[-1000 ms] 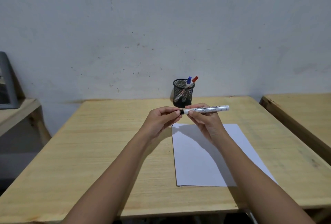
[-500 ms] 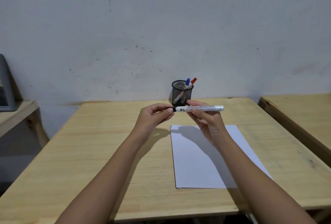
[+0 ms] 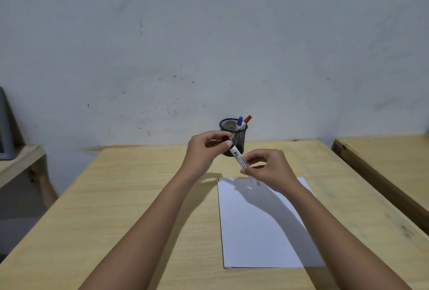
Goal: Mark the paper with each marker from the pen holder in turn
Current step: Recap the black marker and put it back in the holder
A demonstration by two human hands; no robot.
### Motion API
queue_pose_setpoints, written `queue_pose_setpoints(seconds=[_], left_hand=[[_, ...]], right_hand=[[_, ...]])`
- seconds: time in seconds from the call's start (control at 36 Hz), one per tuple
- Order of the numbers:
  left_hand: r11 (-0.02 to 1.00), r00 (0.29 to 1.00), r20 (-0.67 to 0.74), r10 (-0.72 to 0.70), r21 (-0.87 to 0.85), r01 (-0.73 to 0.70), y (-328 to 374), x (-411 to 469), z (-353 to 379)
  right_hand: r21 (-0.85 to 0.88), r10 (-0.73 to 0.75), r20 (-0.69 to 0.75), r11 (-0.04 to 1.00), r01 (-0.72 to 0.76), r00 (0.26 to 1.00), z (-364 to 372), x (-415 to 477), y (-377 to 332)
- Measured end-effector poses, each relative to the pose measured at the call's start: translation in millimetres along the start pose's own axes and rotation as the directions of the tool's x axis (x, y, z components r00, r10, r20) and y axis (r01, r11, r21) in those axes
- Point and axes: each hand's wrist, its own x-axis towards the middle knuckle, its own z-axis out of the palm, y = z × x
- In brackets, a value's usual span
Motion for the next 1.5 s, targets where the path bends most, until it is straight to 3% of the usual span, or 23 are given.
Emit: queue_pose_setpoints(seconds=[0.17,0.36,0.42,0.47,0.53,0.61,0.69,0.83,0.94,1.11,1.25,1.5], left_hand=[[0.964,0.990,0.108,0.091,0.238,-0.115,17,20,22],[0.929,0.990,0.075,0.122,0.342,-0.140,22,47,24],[0.864,0.993,0.060,0.106,0.488,-0.122,12,58,22],[0.719,0.999,0.041,0.021,0.694,-0.044,-3,66,20],[0.622,0.997,0.021,-0.075,0.782,0.031,-22,71,19],[0.647,0.987,0.027,-0.159,0.758,0.083,-49,79,19],[0.772,0.979,0.006,-0.202,0.616,0.156,-71,88,23],[0.886,0.987,-0.055,-0.148,0.436,0.157,-101,101,33],[0.909,0.987,-0.110,-0.116,0.389,0.150,-118,107,36],[0.902,0.992,-0.078,-0.104,0.412,0.127,-126,111,34],[0.899,0.994,-0.074,-0.084,0.424,0.108,-130,113,34],[0.900,0.995,-0.059,-0.078,0.426,0.096,-132,116,34]], right_hand=[[-0.036,-0.031,0.034,0.999,0.032,0.999,5,12,0],[-0.072,-0.090,-0.050,0.994,0.086,0.995,-13,45,4],[-0.038,-0.102,-0.124,0.994,0.098,0.987,-21,57,7],[0.002,-0.127,-0.221,0.991,0.130,0.967,-27,69,8],[0.049,-0.134,-0.329,0.986,0.158,0.935,-30,82,7],[0.170,-0.073,-0.399,0.974,0.152,0.914,-31,101,7],[0.258,-0.028,-0.371,0.957,0.132,0.928,-27,115,9],[0.299,-0.013,-0.352,0.946,0.126,0.936,-14,132,18],[0.271,-0.025,-0.312,0.956,0.114,0.950,-7,142,26],[0.099,-0.050,-0.239,0.992,0.076,0.970,-4,153,37],[0.073,0.068,-0.185,0.996,-0.056,0.980,-6,163,38],[-0.014,0.089,-0.210,0.995,-0.094,0.974,3,166,40]])
